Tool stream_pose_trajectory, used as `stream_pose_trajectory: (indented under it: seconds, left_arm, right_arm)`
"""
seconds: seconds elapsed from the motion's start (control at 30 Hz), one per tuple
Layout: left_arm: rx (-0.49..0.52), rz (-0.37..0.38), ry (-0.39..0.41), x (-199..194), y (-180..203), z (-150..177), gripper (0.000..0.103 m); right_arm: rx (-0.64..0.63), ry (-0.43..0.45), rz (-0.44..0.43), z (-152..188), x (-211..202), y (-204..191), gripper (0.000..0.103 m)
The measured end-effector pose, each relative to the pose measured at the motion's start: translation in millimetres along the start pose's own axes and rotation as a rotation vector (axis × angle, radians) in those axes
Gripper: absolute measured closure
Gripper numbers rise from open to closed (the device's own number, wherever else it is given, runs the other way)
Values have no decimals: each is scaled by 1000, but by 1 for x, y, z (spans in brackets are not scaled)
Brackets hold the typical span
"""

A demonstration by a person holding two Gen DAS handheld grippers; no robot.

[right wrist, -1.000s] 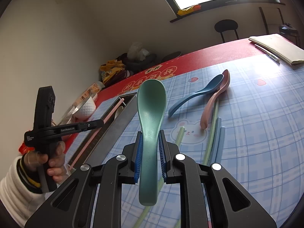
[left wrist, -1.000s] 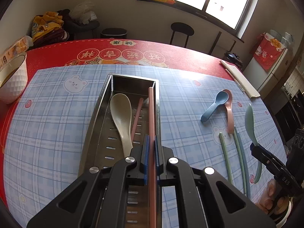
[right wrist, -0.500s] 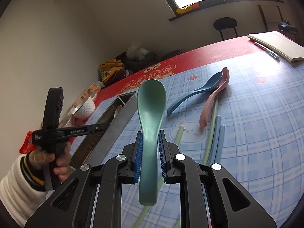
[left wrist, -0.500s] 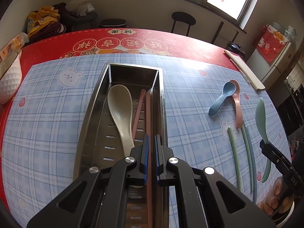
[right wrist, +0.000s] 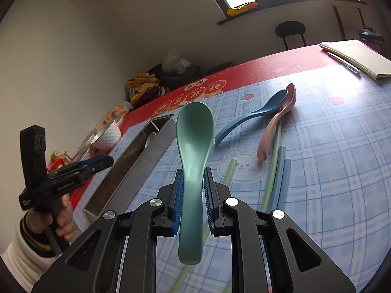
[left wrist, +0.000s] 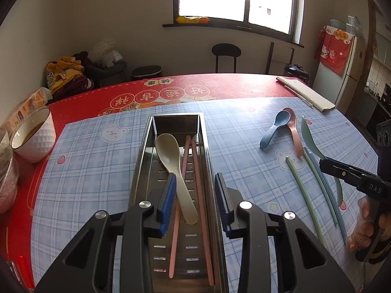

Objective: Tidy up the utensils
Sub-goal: 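Carry the pink chopstick into the steel caddy and open the left gripper, then lower the green spoon into the steel caddy and open the right gripper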

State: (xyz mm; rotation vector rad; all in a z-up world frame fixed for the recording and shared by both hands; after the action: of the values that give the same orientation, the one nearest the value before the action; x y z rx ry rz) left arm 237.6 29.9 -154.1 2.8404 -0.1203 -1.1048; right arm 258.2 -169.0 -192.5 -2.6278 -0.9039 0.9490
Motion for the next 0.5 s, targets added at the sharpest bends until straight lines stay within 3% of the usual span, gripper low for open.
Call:
stream_pose_trajectory:
  seconds: [0.13, 0.23, 0.4, 0.5]
  left_arm:
    - [69, -36, 85, -14, -7, 10, 56]
    - [78, -29, 123, -17, -13, 13, 45]
    - [67, -22, 183, -24, -30, 10, 15]
    - [40, 9, 202, -32, -39, 7, 8]
  right_arm:
    - [-16, 4, 9, 0, 1, -1, 86]
    - [-25, 9, 21, 1, 1, -1, 86]
    - [8, 5, 58, 3, 1, 7, 86]
    - [45, 10, 100, 5, -3, 15, 86]
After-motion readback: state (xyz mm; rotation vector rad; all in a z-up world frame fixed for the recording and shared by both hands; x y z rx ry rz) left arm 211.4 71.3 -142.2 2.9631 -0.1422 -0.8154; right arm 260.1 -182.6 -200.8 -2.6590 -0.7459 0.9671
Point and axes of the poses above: each gripper's, at about its wrist camera, not at the fingertips, and x roughly the way its jaws point, y to its right, z to its underside, the point moved 9 cm from there along x, roughly the way its jaws point, and after that the axes turned 10 degrees about -x, right-handed, at the moved point
